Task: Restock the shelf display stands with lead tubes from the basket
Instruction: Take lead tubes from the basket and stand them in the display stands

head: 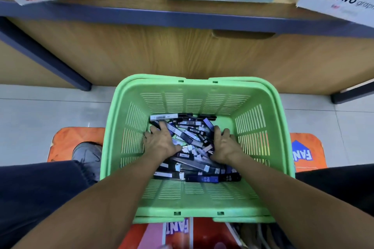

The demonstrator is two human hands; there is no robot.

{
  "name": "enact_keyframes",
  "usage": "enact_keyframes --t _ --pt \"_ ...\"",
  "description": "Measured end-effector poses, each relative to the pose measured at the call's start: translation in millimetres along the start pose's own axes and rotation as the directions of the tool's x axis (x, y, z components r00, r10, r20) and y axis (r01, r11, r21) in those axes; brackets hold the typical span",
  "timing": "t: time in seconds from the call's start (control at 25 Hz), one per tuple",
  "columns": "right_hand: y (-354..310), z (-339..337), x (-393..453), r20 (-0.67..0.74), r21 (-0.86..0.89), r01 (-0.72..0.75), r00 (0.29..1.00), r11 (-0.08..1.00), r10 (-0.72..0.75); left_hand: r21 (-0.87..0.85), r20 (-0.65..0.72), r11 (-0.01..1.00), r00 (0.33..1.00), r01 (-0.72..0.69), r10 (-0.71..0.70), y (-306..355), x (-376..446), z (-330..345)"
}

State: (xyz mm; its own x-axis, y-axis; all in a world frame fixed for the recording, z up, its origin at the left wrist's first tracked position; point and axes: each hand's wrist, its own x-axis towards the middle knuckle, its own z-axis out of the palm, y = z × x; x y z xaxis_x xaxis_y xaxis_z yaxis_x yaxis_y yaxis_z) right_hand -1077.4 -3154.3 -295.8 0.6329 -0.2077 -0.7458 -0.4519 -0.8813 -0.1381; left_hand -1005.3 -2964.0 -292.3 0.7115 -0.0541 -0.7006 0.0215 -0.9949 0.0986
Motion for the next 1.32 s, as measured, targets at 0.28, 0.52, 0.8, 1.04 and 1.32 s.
enact_keyframes --t 0.28,0.52,0.8,1.04,1.32 --pt "-12.2 1.5 8.1 0.012 0.222 -0.032 0.999 0.974 0.030 -0.376 0.026 0.926 0.998 -0.036 0.049 6.8 1.6 16.7" --pt "-15.3 -6.3 12.3 0.075 0.525 -0.112 0.994 0.844 0.085 -0.506 0.154 0.863 0.982 -0.013 0.106 23.4 2.4 19.9" --pt "-35.2 -14.1 -2.6 0.158 0.811 -0.118 0.987 0.573 -0.019 -0.731 0.285 0.665 0.954 0.153 0.093 34.7 0.8 10.7" --pt "-34.1 -7.4 1.0 0.236 0.923 -0.161 0.954 0.349 -0.184 -0.882 0.251 0.408 0.968 0.236 -0.018 36.6 -1.4 16.7" --pt "-12.8 -15.3 -4.2 0.268 0.935 -0.171 0.915 0.312 -0.302 -0.939 0.283 0.185 0.957 0.291 -0.066 36.2 -8.9 12.5"
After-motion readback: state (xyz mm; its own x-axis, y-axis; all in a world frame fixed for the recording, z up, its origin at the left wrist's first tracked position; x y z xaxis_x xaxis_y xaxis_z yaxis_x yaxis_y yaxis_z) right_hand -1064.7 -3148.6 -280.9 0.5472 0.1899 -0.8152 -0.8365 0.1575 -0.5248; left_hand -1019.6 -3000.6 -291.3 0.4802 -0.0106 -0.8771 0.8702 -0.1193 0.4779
